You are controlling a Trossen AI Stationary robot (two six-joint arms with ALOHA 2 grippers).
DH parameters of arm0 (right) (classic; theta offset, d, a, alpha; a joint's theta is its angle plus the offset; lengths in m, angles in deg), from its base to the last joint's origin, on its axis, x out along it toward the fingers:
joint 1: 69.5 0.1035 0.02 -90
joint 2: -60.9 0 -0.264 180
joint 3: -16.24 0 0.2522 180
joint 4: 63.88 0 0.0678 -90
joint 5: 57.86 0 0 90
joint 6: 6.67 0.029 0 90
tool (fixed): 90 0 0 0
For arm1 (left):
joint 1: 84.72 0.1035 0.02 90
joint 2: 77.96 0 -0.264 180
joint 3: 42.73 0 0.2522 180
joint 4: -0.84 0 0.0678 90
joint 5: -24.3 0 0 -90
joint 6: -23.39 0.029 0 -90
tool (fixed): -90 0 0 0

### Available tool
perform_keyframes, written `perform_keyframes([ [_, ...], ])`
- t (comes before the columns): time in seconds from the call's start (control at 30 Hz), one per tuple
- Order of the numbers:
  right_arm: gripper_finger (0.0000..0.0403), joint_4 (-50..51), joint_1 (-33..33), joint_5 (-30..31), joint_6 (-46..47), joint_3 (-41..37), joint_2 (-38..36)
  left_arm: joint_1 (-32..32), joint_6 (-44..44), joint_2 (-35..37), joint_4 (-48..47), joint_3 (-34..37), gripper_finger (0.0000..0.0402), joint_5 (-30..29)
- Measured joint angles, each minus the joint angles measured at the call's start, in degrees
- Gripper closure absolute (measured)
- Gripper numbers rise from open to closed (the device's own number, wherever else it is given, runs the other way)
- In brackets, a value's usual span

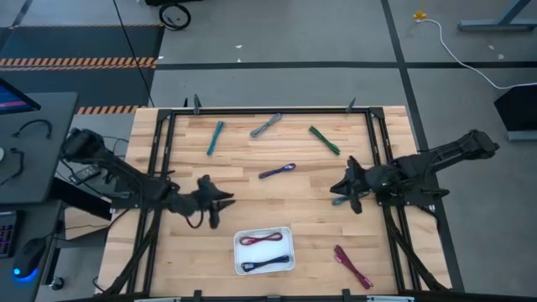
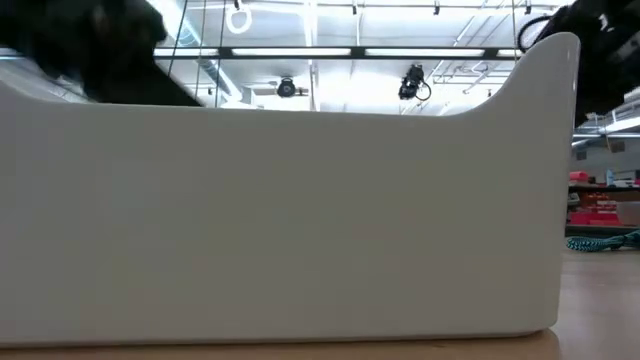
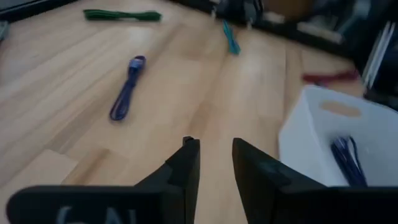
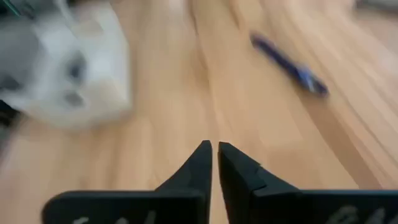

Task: Pick and place USB-C Cables
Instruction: Put the right light blue USB cable into the white bin

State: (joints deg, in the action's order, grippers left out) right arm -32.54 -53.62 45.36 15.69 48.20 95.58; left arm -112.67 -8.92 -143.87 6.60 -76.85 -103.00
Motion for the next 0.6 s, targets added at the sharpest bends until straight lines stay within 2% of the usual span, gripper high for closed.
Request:
perform_keyframes([
  [0.13,0.0325,8.6,-1.6,-3.9,-1.1,6.0,9.6,2.2,0.0,0.0,18.5,10.6,0.0313,0.0],
  [0.27,0.0269,14.0,-2.3,-7.5,-4.3,9.3,18.7,3.0,1.4,0.0,28.6,15.1,0.032,-0.1],
  [0.43,0.0218,14.1,-2.1,-7.7,-5.0,9.8,28.3,2.7,5.0,0.0,29.9,13.6,0.0324,0.0],
  [0.6,0.0206,14.0,-2.1,-6.3,-4.6,10.3,36.0,1.6,9.2,0.0,29.9,11.1,0.0322,0.0],
])
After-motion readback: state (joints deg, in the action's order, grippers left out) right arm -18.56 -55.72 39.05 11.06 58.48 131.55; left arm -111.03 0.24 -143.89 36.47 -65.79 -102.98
